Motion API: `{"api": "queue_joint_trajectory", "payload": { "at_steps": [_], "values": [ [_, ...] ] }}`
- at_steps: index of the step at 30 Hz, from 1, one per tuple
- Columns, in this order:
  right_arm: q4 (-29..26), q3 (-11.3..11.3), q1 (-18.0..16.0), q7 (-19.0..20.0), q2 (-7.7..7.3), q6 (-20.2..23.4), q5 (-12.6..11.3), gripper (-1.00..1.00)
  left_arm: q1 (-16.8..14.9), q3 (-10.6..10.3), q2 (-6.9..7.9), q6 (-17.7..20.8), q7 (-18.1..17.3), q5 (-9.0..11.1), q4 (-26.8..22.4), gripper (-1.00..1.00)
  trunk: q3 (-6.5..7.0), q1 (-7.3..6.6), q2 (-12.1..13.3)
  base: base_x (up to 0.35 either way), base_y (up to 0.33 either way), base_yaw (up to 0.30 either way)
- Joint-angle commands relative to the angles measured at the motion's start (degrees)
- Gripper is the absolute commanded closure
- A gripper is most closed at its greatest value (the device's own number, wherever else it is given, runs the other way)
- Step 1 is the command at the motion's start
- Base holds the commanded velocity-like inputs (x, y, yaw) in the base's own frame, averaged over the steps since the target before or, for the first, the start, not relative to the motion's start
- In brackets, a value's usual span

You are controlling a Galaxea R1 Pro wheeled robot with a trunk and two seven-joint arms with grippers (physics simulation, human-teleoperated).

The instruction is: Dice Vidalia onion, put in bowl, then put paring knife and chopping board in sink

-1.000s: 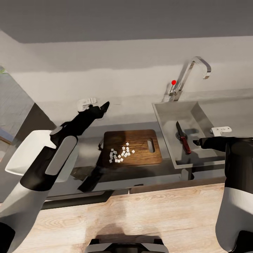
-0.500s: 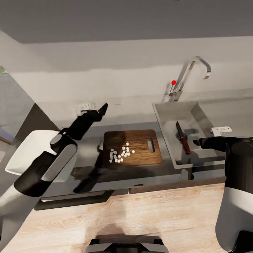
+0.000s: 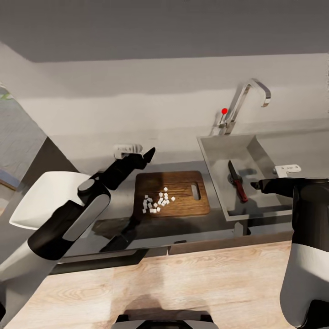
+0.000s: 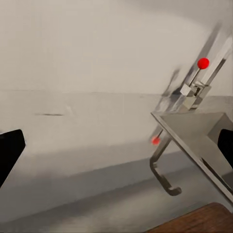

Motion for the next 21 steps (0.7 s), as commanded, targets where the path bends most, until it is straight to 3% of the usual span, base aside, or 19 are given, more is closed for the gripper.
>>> {"api": "queue_joint_trajectory", "payload": {
  "at_steps": [1,11,21],
  "values": [
    [-0.04,-0.03,-0.06,0.59,0.00,0.15,0.55,-1.00,-0.08,0.22,-0.10,0.65,0.51,0.53,-0.09,-1.00,0.00,0.04,-0.10,0.000,0.000,0.000],
    [-0.04,-0.03,-0.06,0.65,0.00,0.17,0.49,-1.00,-0.08,1.02,-2.33,6.68,0.51,0.56,-0.09,-1.00,0.79,0.04,-0.10,0.000,0.000,0.000],
    [-0.05,0.10,-0.89,0.65,0.05,0.51,0.47,-1.00,-0.08,1.20,-3.72,7.99,0.51,0.55,-0.09,-1.00,1.32,0.04,-0.10,0.000,0.000,0.000]
  ]
}}
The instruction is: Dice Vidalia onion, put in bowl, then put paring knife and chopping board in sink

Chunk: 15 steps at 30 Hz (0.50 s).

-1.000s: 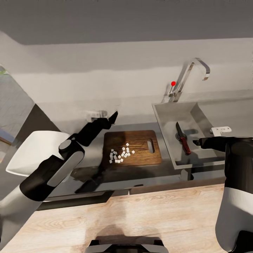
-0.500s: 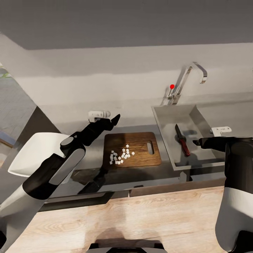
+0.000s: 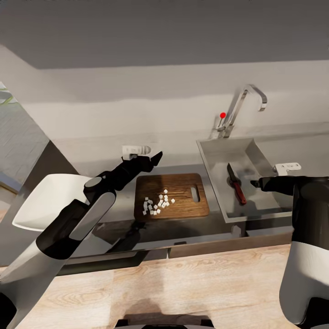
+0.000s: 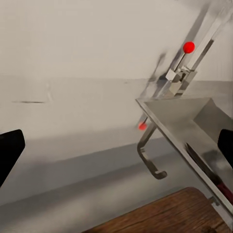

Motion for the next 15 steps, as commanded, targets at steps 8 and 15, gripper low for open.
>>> {"api": "queue_joint_trajectory", "payload": {
  "at_steps": [8,15],
  "values": [
    [-0.05,0.09,-3.08,0.62,0.74,2.80,-0.44,-1.00,-0.08,0.46,-0.05,0.23,0.58,0.60,-0.07,-1.00,0.04,0.03,-0.10,0.000,0.000,0.000],
    [-0.05,0.10,-4.57,0.62,4.69,4.03,-2.71,-1.00,-0.08,1.14,-0.06,0.59,0.58,0.64,-0.07,-1.00,0.24,0.03,-0.10,0.000,0.000,0.000]
  ]
}}
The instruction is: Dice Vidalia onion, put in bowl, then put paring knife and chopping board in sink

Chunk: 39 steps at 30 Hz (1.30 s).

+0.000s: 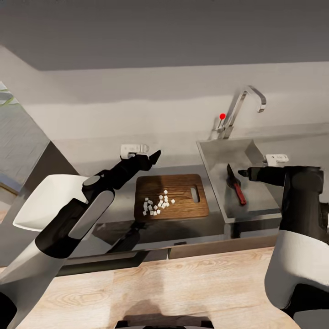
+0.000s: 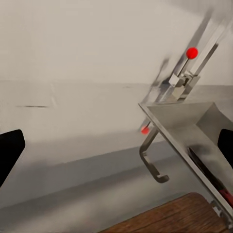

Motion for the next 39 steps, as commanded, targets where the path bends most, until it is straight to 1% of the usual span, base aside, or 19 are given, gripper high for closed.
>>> {"api": "queue_joint_trajectory", "payload": {
  "at_steps": [1,2,3,5,6,10,13,21,33,39],
  "values": [
    [-0.04,0.21,-0.21,0.57,3.07,0.39,0.38,-1.00,-0.08,-0.04,0.05,0.82,0.58,0.58,-0.10,-1.00,-0.08,0.03,-0.10,0.000,0.000,0.000],
    [-0.04,0.44,-0.22,0.56,3.64,0.41,0.36,-1.00,-0.08,-0.03,0.05,0.98,0.58,0.58,-0.10,-1.00,-0.08,0.03,-0.10,0.000,0.000,0.000],
    [-0.04,1.20,-0.24,0.55,4.62,0.44,0.32,-1.00,-0.08,-0.02,0.05,1.23,0.58,0.57,-0.11,-1.00,-0.08,0.03,-0.10,0.000,0.000,0.000],
    [-0.04,2.33,-0.25,0.53,5.30,0.47,0.30,-1.00,-0.08,-0.01,0.05,1.39,0.58,0.57,-0.11,-1.00,-0.07,0.03,-0.10,0.000,0.000,0.000],
    [-0.04,3.51,-0.26,0.52,5.74,0.48,0.29,-1.00,-0.08,-0.01,0.05,1.49,0.58,0.57,-0.11,-1.00,-0.07,0.03,-0.10,0.000,0.000,0.000],
    [-0.04,5.13,-0.27,0.45,6.27,0.50,0.27,-1.00,-0.08,0.05,0.05,1.72,0.58,0.57,-0.11,-1.00,-0.07,0.03,-0.10,0.000,0.000,0.000],
    [-0.04,5.60,-0.27,0.43,6.42,0.50,0.27,-1.00,-0.08,0.17,0.07,2.32,0.58,0.57,-0.11,-1.00,-0.07,0.03,-0.10,0.000,0.000,0.000],
    [-0.04,5.92,-0.27,0.46,6.52,0.47,0.27,-1.00,-0.08,2.05,0.05,5.01,0.58,0.57,-0.11,-1.00,-0.07,0.03,-0.10,0.000,0.000,0.000],
    [-0.04,5.97,-0.70,0.30,6.68,0.57,0.18,-1.00,-0.08,2.45,0.01,5.52,0.58,0.57,-0.11,-1.00,-0.07,0.03,-0.10,0.000,0.000,0.000],
    [-0.04,6.06,-1.35,-0.72,6.70,0.58,0.19,-1.00,-0.08,2.46,-0.03,5.54,0.58,0.59,-0.11,-1.00,-0.07,0.03,-0.10,0.000,0.000,0.000]
  ]
}}
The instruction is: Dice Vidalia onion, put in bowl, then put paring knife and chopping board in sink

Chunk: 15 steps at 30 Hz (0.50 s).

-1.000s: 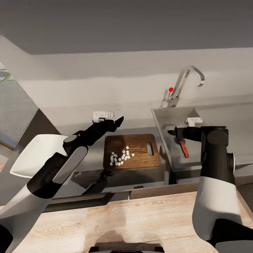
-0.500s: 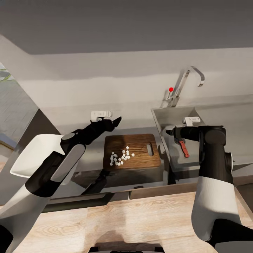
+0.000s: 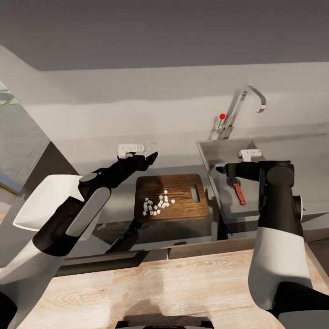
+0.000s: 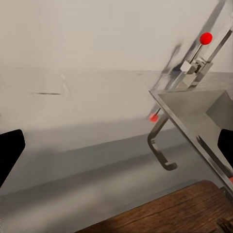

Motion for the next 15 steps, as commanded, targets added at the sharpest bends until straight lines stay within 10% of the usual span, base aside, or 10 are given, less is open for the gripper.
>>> {"api": "queue_joint_trajectory", "payload": {
  "at_steps": [1,15],
  "values": [
    [-0.05,-0.07,-0.10,0.52,0.06,0.12,0.56,-1.00,-0.08,-0.12,0.05,0.06,0.57,0.60,-0.08,-1.00,-0.09,0.03,-0.10,0.000,0.000,0.000],
    [-0.05,1.36,-0.22,0.33,0.06,0.02,0.45,-1.00,-0.08,-0.12,0.04,1.79,0.57,0.58,-0.08,-1.00,-0.09,0.03,-0.10,0.000,0.000,0.000]
  ]
}}
